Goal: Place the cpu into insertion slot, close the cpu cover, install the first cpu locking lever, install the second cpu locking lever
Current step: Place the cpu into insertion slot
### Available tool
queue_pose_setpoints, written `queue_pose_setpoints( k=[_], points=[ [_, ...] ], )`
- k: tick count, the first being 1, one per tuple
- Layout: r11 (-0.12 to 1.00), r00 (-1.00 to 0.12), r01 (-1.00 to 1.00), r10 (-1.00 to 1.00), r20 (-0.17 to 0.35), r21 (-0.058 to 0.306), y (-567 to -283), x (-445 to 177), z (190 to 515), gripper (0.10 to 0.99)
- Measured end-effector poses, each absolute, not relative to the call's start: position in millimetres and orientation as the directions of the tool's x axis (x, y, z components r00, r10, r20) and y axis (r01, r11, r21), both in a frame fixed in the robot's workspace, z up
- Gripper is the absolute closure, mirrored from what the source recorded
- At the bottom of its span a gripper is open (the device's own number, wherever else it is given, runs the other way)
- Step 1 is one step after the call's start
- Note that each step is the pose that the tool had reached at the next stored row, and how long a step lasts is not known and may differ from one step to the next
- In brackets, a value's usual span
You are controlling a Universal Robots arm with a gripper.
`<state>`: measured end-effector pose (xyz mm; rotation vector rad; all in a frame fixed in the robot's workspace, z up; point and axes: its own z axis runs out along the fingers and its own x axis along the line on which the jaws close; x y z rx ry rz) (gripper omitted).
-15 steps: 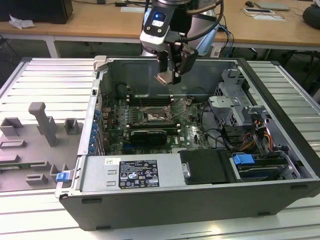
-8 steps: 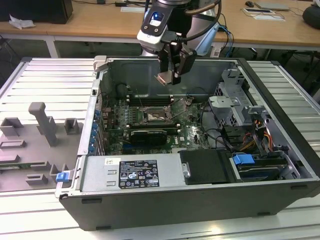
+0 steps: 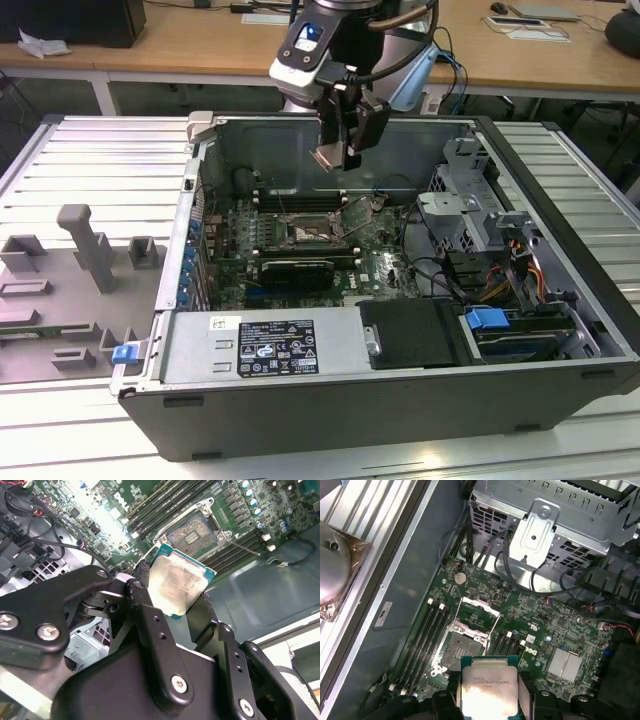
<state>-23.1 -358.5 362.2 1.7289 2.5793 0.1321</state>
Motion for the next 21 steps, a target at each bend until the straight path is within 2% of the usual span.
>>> queue_pose_setpoints(
  k=[6, 21],
  points=[
    [0.329, -0.332, 0.940, 0.943, 0.019, 0.089, -358.5, -23.1, 361.8, 0.545],
    [0.096, -0.098, 0.991, 0.995, 0.019, 0.089, -358.5, -23.1, 359.5, 0.545]
  ],
)
